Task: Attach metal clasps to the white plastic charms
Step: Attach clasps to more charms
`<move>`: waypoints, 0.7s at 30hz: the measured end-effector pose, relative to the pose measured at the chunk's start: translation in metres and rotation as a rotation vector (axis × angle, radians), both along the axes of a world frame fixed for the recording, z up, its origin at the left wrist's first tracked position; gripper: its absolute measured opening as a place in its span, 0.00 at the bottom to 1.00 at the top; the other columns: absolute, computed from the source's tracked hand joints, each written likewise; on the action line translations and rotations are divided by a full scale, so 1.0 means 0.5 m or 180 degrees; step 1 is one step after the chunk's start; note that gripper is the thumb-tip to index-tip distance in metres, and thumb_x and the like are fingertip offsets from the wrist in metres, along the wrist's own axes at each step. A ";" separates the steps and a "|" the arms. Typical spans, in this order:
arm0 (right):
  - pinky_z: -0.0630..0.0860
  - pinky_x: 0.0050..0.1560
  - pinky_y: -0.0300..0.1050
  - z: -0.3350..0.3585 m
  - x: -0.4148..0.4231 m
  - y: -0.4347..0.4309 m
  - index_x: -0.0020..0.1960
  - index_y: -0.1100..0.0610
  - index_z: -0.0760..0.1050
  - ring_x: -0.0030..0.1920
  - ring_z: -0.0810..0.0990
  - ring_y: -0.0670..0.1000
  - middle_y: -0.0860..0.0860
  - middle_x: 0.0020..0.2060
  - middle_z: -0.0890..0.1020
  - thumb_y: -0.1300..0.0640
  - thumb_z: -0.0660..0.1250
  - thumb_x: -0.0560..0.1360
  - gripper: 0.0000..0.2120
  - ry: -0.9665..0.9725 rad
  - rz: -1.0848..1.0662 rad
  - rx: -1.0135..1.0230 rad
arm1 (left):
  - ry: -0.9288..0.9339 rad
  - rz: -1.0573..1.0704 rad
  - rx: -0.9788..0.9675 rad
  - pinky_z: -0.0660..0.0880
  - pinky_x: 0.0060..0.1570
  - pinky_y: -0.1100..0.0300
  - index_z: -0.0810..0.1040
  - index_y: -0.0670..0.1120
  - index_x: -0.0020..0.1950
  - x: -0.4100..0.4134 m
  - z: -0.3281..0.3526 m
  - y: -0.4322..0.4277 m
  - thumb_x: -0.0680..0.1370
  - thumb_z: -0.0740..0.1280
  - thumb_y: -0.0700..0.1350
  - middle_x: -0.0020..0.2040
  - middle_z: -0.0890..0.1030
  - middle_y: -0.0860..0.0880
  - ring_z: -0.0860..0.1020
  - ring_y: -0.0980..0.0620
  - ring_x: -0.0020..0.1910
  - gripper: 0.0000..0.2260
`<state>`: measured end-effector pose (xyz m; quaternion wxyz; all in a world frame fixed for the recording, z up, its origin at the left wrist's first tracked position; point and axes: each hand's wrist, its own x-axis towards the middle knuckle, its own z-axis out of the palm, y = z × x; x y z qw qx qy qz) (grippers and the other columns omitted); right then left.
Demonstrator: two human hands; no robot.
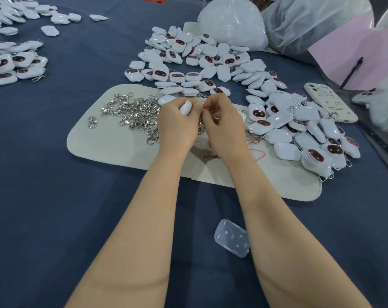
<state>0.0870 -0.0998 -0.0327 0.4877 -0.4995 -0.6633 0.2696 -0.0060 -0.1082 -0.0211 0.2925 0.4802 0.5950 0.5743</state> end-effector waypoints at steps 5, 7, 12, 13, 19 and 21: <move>0.71 0.44 0.32 0.000 -0.009 -0.001 0.48 0.54 0.70 0.40 0.73 0.39 0.43 0.40 0.75 0.60 0.65 0.76 0.04 0.0083 -0.0386 0.0109 | -0.0355 0.0020 -0.0067 0.76 0.46 0.56 0.80 0.47 0.40 0.006 -0.001 0.002 0.76 0.68 0.40 0.35 0.79 0.55 0.77 0.53 0.39 0.05; 0.72 0.46 0.33 -0.002 -0.010 0.000 0.48 0.55 0.72 0.42 0.75 0.40 0.44 0.41 0.77 0.59 0.66 0.76 0.03 0.0111 -0.0422 0.0061 | -0.0690 0.0035 -0.0158 0.74 0.42 0.58 0.78 0.49 0.38 0.007 -0.002 0.003 0.76 0.67 0.40 0.34 0.78 0.54 0.76 0.54 0.36 0.07; 0.73 0.48 0.37 -0.002 -0.009 0.003 0.48 0.57 0.75 0.46 0.77 0.45 0.50 0.45 0.79 0.57 0.67 0.75 0.04 0.0129 -0.0580 0.0131 | -0.1187 -0.0074 -0.0305 0.71 0.36 0.64 0.78 0.51 0.38 0.010 -0.001 0.003 0.76 0.68 0.40 0.34 0.78 0.53 0.73 0.56 0.33 0.08; 0.72 0.47 0.35 0.000 -0.009 0.002 0.47 0.57 0.75 0.45 0.77 0.44 0.49 0.44 0.79 0.58 0.67 0.75 0.03 0.0150 -0.0568 0.0178 | -0.1196 -0.0090 -0.0284 0.71 0.38 0.63 0.78 0.50 0.39 0.010 0.000 0.004 0.76 0.68 0.40 0.35 0.78 0.53 0.73 0.56 0.33 0.08; 0.72 0.43 0.31 0.001 -0.011 0.001 0.45 0.56 0.75 0.38 0.75 0.39 0.43 0.38 0.77 0.61 0.67 0.75 0.02 0.0215 -0.0487 0.0136 | -0.1107 -0.0079 -0.0237 0.70 0.36 0.66 0.77 0.52 0.38 0.013 -0.004 0.004 0.77 0.67 0.40 0.34 0.77 0.54 0.72 0.59 0.31 0.09; 0.71 0.42 0.30 0.002 -0.012 0.001 0.46 0.55 0.74 0.38 0.75 0.39 0.42 0.38 0.76 0.61 0.67 0.75 0.03 0.0267 -0.0508 0.0139 | -0.1059 -0.0066 -0.0203 0.70 0.34 0.68 0.77 0.52 0.38 0.013 -0.003 0.005 0.77 0.67 0.40 0.34 0.78 0.55 0.73 0.61 0.31 0.09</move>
